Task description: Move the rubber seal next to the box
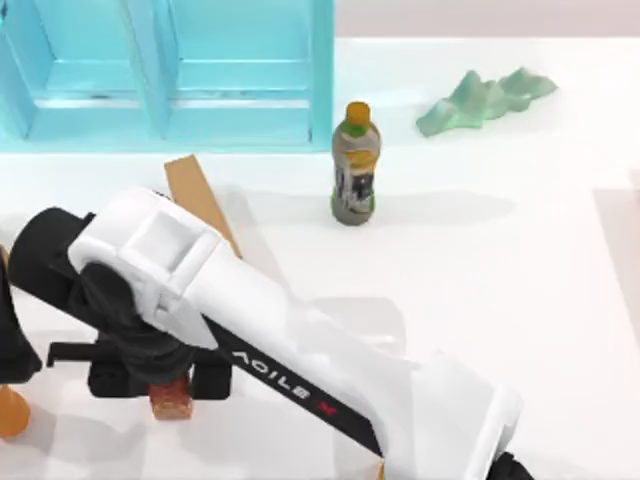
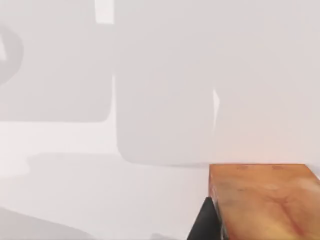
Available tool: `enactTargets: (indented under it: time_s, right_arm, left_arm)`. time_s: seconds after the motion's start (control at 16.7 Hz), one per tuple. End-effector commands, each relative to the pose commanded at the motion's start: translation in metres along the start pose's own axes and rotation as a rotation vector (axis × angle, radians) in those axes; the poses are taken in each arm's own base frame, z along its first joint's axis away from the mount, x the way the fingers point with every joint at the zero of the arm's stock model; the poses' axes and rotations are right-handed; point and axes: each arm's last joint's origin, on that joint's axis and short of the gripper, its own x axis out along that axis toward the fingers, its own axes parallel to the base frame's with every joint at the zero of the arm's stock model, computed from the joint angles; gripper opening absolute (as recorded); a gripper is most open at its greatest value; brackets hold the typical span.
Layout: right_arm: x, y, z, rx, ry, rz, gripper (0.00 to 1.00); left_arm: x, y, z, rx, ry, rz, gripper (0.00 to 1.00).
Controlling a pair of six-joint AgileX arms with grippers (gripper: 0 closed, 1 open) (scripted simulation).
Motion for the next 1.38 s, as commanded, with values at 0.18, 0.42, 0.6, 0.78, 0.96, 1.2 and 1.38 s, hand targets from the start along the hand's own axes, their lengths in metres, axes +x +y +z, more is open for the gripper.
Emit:
enactTargets:
  time_s: [0.18, 0.42, 0.6, 0.78, 0.96, 1.2, 1.38]
  right_arm:
    - [0.000, 0.000, 0.000, 0.000, 0.000, 0.000, 0.00]
    - [-0.022, 0.011, 0.001, -0.004, -0.031, 0.086, 0.00]
    - [-0.042, 0.011, 0.003, -0.004, -0.026, 0.076, 0.00]
    - [-0.060, 0.011, 0.004, -0.005, -0.027, 0.079, 0.00]
    - [-0.061, 0.011, 0.004, -0.005, -0.027, 0.080, 0.00]
    - [-0.070, 0.005, 0.014, -0.004, -0.033, 0.100, 0.00]
    - [-0.107, -0.019, 0.052, 0.000, -0.065, 0.172, 0.00]
  left_arm:
    - [0.000, 0.000, 0.000, 0.000, 0.000, 0.000, 1.00]
    - [0.000, 0.000, 0.000, 0.000, 0.000, 0.000, 1.00]
    - [0.000, 0.000, 0.000, 0.000, 0.000, 0.000, 1.00]
    - [0.000, 0.000, 0.000, 0.000, 0.000, 0.000, 1.00]
    - [0.000, 0.000, 0.000, 0.000, 0.000, 0.000, 1.00]
    - [0.000, 0.000, 0.000, 0.000, 0.000, 0.000, 1.00]
    - [0.000, 0.000, 0.000, 0.000, 0.000, 0.000, 1.00]
